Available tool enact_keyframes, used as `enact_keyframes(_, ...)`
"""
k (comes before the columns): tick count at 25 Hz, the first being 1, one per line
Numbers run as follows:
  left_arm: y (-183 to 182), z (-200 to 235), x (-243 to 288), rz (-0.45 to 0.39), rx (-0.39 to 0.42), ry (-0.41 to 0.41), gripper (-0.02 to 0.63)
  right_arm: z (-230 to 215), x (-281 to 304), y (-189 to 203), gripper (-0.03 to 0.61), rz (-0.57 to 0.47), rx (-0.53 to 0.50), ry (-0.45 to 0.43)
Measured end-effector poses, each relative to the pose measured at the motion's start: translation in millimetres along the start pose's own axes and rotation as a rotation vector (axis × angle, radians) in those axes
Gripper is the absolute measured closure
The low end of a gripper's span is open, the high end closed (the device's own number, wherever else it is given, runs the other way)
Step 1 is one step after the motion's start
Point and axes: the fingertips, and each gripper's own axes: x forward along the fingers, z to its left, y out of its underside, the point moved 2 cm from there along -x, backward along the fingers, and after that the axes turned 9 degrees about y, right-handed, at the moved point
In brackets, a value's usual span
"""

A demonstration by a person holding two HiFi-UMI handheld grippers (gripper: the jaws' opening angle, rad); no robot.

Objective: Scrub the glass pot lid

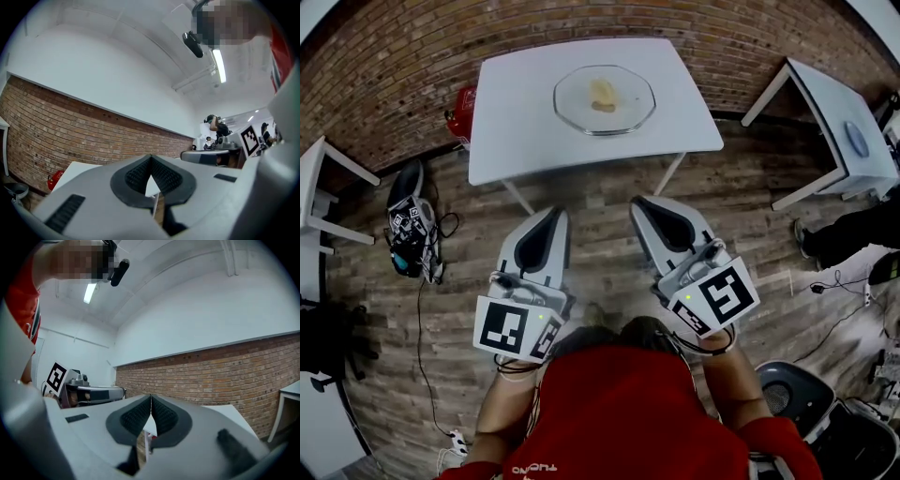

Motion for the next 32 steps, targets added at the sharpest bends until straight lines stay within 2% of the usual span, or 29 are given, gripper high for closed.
enact_keyframes(7,2.2,40.1,25.7,-0.003,-0.017,0.02,0.597,-19.6,37.4,1.6,0.549,0.009,-0.005,0.038)
enact_keyframes(16,6.9,81.6,80.0,0.0,-0.012,0.006,0.597,-67.2,92.0,5.5,0.549,-0.004,-0.015,0.03)
enact_keyframes(22,6.5,115.5,137.1,0.004,0.005,-0.019,0.597,-120.8,139.4,3.7,0.549,-0.026,-0.024,0.02)
enact_keyframes(32,8.2,172.7,243.8,0.021,0.017,-0.108,0.597,-223.8,222.5,3.7,0.549,-0.015,-0.064,-0.034)
